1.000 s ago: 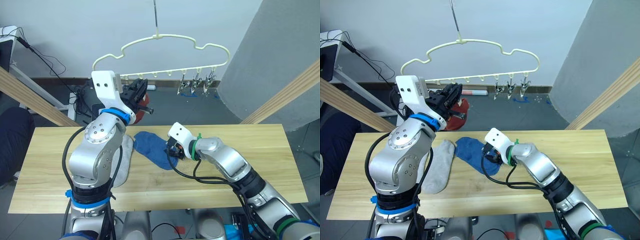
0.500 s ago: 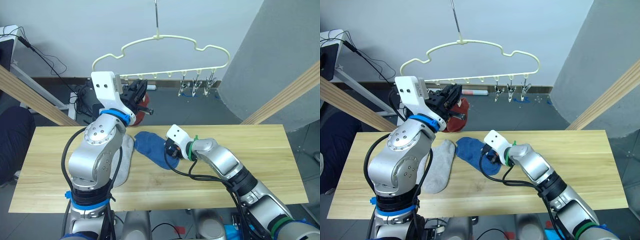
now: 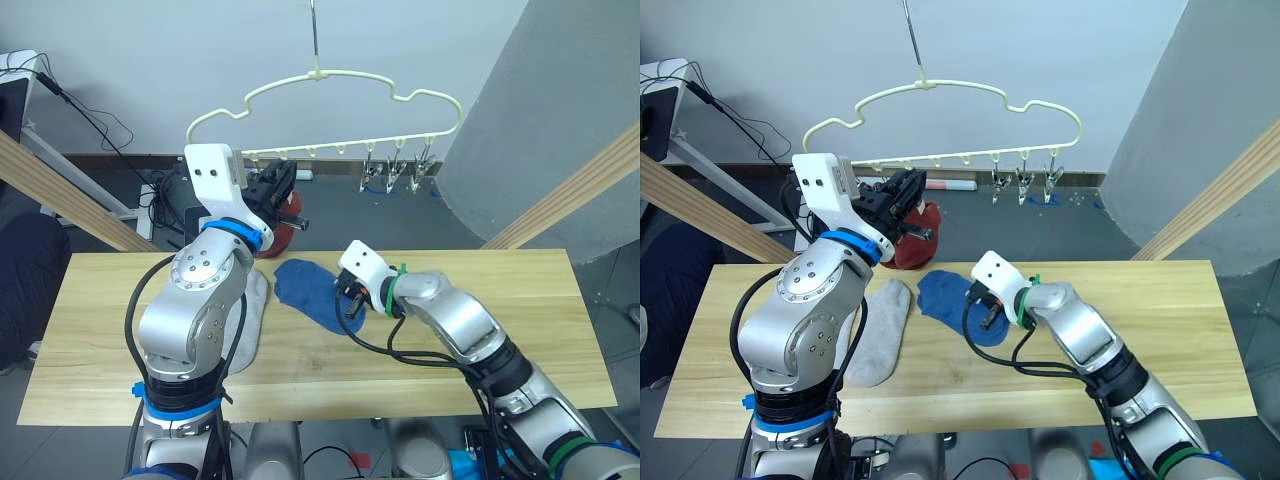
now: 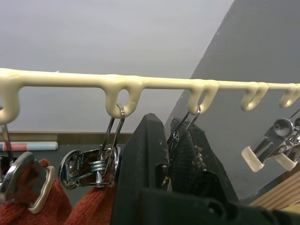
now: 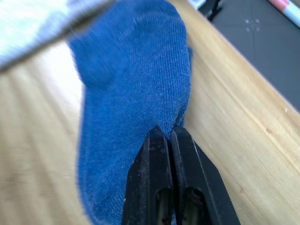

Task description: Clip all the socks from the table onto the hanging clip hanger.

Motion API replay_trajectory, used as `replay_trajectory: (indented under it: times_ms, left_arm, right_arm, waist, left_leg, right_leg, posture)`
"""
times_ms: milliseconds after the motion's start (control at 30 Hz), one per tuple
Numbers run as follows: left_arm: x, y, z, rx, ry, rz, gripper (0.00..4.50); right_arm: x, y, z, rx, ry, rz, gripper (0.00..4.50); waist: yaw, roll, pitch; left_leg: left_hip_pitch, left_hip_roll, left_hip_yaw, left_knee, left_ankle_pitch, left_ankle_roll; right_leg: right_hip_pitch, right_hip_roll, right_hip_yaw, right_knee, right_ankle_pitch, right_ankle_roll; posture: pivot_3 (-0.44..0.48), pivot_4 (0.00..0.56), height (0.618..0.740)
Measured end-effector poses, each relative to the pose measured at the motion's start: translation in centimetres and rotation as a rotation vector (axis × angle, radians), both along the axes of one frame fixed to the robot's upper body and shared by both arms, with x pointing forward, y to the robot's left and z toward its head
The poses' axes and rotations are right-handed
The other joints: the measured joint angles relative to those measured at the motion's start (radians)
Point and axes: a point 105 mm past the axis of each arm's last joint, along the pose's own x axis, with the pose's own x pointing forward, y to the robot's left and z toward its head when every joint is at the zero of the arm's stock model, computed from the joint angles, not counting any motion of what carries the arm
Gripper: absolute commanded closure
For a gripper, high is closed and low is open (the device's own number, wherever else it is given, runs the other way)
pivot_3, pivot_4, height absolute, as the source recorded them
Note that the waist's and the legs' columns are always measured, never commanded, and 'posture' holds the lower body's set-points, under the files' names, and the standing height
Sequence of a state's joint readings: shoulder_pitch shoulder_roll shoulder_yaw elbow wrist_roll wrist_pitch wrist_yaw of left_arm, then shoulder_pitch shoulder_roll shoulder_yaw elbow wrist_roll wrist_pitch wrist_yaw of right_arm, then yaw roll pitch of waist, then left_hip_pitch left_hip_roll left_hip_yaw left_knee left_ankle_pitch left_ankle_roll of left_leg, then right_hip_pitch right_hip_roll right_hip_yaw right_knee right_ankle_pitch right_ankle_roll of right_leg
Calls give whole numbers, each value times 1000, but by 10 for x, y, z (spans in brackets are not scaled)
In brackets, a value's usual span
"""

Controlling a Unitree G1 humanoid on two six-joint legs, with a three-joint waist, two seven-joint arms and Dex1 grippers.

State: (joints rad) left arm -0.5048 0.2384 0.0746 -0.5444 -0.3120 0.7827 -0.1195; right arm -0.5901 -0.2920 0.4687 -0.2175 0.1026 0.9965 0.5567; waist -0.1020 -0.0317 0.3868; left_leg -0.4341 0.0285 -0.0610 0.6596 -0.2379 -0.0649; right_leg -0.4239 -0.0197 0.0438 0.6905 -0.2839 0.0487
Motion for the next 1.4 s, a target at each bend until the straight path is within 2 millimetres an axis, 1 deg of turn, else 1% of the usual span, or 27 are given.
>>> replay_trajectory:
  times_ms: [100,200,267,300,367,500,533,633,667,700,867,1033,1133,1233,1400]
  left_arm:
    - [0,0,0,-2,0,-1,4315]
    - [0,-1,-1,-6,0,-2,4315]
    - [0,-1,-1,-8,1,-2,4315]
    - [0,-1,-1,-9,1,-3,4315]
    - [0,-1,-1,-11,1,-4,4315]
    - [-1,-3,-2,-14,1,-8,4315]
    - [-1,-3,-2,-15,1,-9,4315]
    - [-1,-3,-2,-17,-2,-10,4315]
    - [-1,-3,-2,-17,-3,-10,4315]
    - [-1,-3,-2,-18,-2,-11,4315]
    - [-1,-5,-3,-23,-1,-16,4315]
    - [-1,-5,-3,-25,-2,-18,4315]
    - [-1,-5,-3,-26,-2,-18,4315]
    - [-1,-5,-4,-25,-1,-18,4315]
    - [-1,-4,-4,-27,-7,-17,4315]
  right_arm:
    - [-11,0,9,33,25,16,4475]
    - [-22,-6,19,40,34,24,4475]
    - [-25,-11,18,27,47,15,4475]
    - [-26,-12,16,23,62,12,4475]
    - [-28,-15,10,13,87,3,4475]
    - [-30,-35,0,-34,112,-56,4475]
    - [-31,-44,-2,-43,115,-81,4475]
    - [-33,-71,-9,-84,133,-158,4475]
    - [-34,-77,-10,-92,136,-176,4475]
    - [-35,-81,-10,-97,137,-188,4475]
    - [-36,-99,-10,-117,133,-254,4475]
    - [-40,-122,-22,-174,153,-362,4475]
    - [-40,-139,-28,-230,163,-425,4475]
    - [-41,-141,-26,-170,192,-451,4475]
    - [-39,-124,-8,31,215,-459,4475]
  waist:
    - [1,0,0]
    - [3,0,0]
    - [3,0,0]
    - [3,0,0]
    - [2,0,0]
    - [3,0,0]
    - [3,0,0]
    - [3,0,0]
    - [1,0,0]
    - [-2,0,0]
    - [-6,0,0]
    - [-7,0,0]
    - [-8,0,0]
    - [-9,0,0]
    - [-11,0,0]
  left_leg:
    - [0,0,0,0,0,0]
    - [0,0,0,0,0,0]
    - [0,0,0,0,0,0]
    - [0,0,0,0,0,0]
    - [0,0,0,0,0,0]
    - [0,-1,1,0,0,0]
    - [0,-1,0,0,0,0]
    - [0,-1,1,0,0,0]
    - [0,-1,1,0,0,0]
    - [0,-1,1,0,0,0]
    - [0,-1,1,0,0,0]
    - [0,-1,1,-1,0,0]
    - [0,-1,1,0,0,0]
    - [0,0,1,-1,0,0]
    - [0,0,1,-1,0,0]
  right_leg:
    - [0,0,0,0,0,0]
    - [0,0,0,0,0,0]
    - [0,0,0,0,0,0]
    - [0,0,0,0,0,0]
    - [0,0,0,0,0,0]
    - [0,-1,1,-1,0,0]
    - [0,-1,0,-1,0,0]
    - [1,0,0,-2,0,0]
    - [0,0,1,-2,0,0]
    - [0,0,1,-1,0,0]
    - [1,0,1,-2,0,0]
    - [1,0,1,-3,0,1]
    - [1,0,1,-3,0,1]
    - [1,1,1,-3,0,1]
    - [1,1,1,-3,0,1]
  posture:
    - [-151,396,740]
    - [-151,396,740]
    - [-151,396,740]
    - [-176,399,740]
    - [-176,399,740]
    - [-183,400,740]
    - [-196,403,740]
    - [-196,403,740]
    - [-196,403,740]
    - [-214,405,740]
    - [-233,407,740]
    - [-231,408,740]
    - [-230,407,740]
    - [-236,406,740]
    - [-240,403,740]
